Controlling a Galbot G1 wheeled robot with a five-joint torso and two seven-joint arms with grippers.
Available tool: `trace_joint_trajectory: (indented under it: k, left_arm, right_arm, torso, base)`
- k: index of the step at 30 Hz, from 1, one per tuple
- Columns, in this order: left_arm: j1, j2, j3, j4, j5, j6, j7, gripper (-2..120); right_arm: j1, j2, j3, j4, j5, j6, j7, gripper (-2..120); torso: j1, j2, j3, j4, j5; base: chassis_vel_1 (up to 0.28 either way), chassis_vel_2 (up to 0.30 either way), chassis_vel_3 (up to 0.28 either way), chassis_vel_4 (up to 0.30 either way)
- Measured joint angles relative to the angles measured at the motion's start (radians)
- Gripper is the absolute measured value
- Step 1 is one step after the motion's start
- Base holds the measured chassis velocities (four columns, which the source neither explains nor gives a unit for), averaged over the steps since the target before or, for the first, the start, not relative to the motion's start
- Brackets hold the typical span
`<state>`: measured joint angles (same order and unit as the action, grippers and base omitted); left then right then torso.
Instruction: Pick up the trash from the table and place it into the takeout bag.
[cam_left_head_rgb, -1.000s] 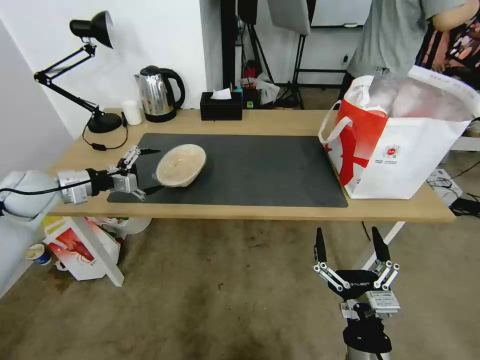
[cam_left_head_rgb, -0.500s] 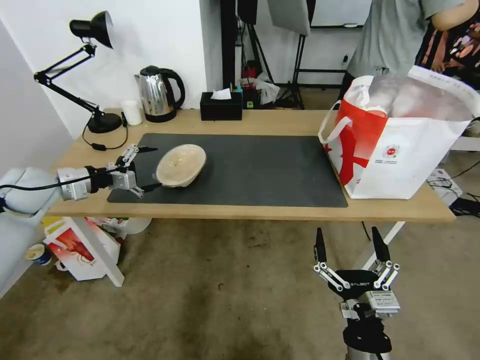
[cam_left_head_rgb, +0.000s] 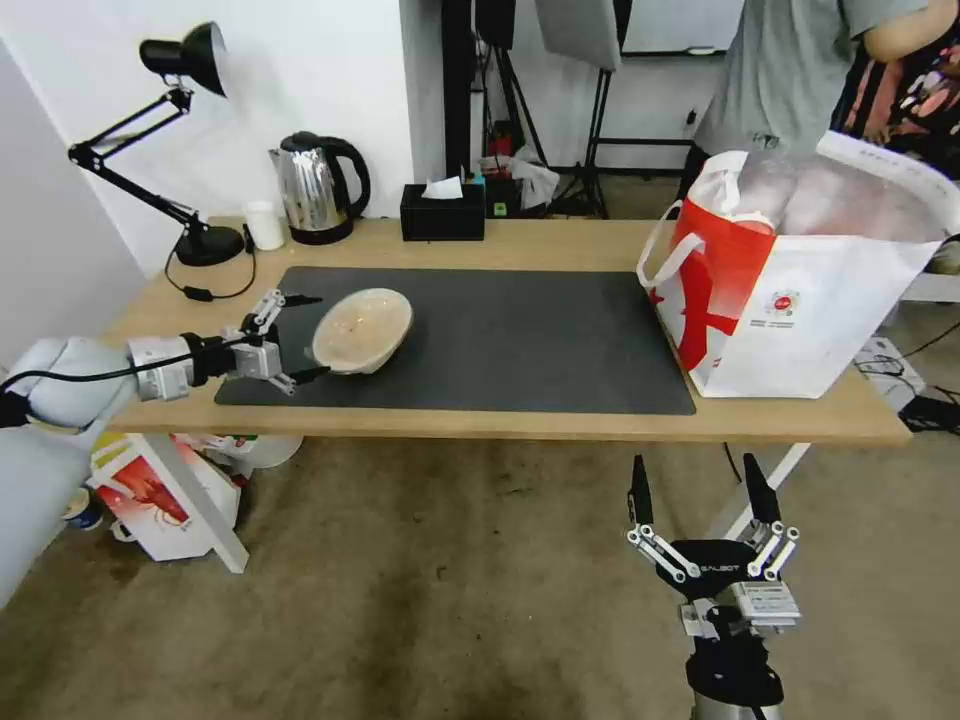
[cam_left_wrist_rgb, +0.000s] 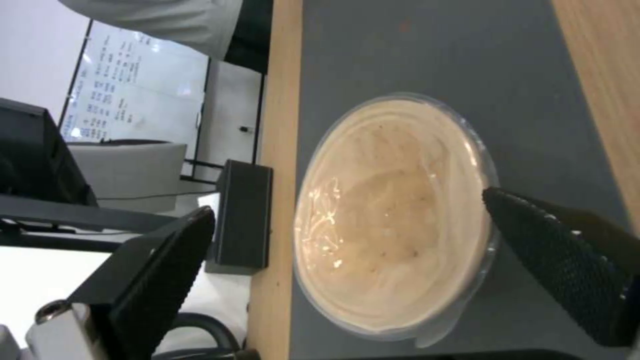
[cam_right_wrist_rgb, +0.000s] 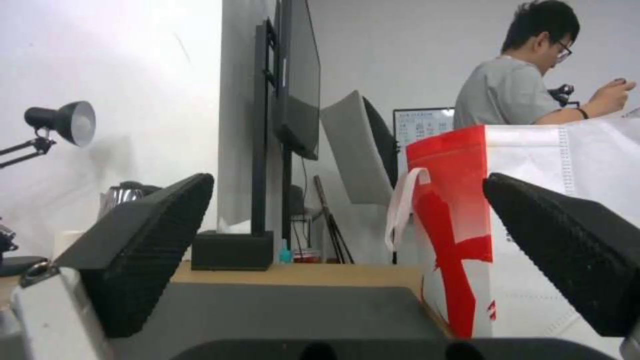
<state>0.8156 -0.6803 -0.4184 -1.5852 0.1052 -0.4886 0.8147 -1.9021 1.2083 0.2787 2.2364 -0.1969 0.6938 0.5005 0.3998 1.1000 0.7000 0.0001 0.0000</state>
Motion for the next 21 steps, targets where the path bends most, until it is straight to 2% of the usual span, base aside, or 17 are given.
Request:
trace_joint_trajectory:
  k: [9, 21]
  left_arm:
    - [0.000, -0.001, 0.008, 0.006, 0.005, 0.000, 0.004, 100]
    - [-0.029, -0.037, 0.037, 0.058, 0.024, -0.003, 0.025, 100]
  right_arm:
    - [0.000, 0.000, 0.000, 0.000, 0.000, 0.000, 0.000, 100]
    - [0.000, 0.000, 0.000, 0.000, 0.000, 0.000, 0.000, 100]
  torso:
    - [0.000, 0.000, 0.000, -0.0001, 0.0001]
    - [0.000, 0.000, 0.000, -0.0001, 0.0000]
  base:
    - [0.000, 0.000, 0.000, 0.000]
    - [0.000, 0.000, 0.000, 0.000]
